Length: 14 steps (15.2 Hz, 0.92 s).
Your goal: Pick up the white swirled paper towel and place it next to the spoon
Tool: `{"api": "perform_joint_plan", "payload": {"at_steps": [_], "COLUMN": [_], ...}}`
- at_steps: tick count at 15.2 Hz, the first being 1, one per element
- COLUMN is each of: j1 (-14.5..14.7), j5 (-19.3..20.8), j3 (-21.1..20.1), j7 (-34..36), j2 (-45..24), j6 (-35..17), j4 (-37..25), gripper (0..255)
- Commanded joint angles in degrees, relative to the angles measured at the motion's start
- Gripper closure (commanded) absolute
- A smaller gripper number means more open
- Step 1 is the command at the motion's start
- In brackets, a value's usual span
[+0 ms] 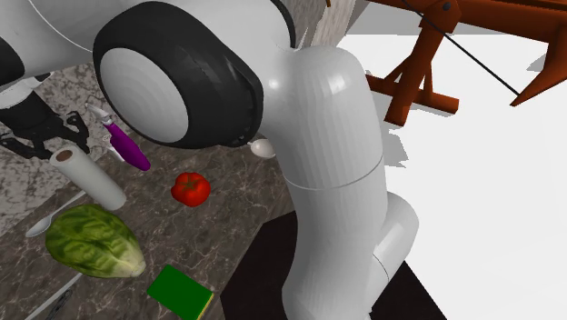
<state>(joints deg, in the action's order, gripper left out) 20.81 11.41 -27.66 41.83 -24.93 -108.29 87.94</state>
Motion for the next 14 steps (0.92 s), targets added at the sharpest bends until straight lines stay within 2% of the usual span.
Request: {"api": "perform_joint_plan", "payload": {"at_steps": [1, 3, 4, 9, 13, 14], "j1": [0.0, 0.0, 0.0, 0.0, 0.5, 0.5], "j5": [0.0, 0.0, 0.0, 0.0, -0.6, -0.6], "j3": [0.0, 0.0, 0.0, 0.0, -0.4, -0.4], "j7": [0.0, 0.0, 0.0, 0.0, -0.5, -0.5], "j2": [0.0, 0.0, 0.0, 0.0, 0.7, 0.7], "j6": [0.0, 0.0, 0.0, 0.0, 6.9, 6.9], "j4": [0.0, 0.0, 0.0, 0.0, -6.3, -6.3], "gripper": [255, 255, 0, 0, 0, 0]}}
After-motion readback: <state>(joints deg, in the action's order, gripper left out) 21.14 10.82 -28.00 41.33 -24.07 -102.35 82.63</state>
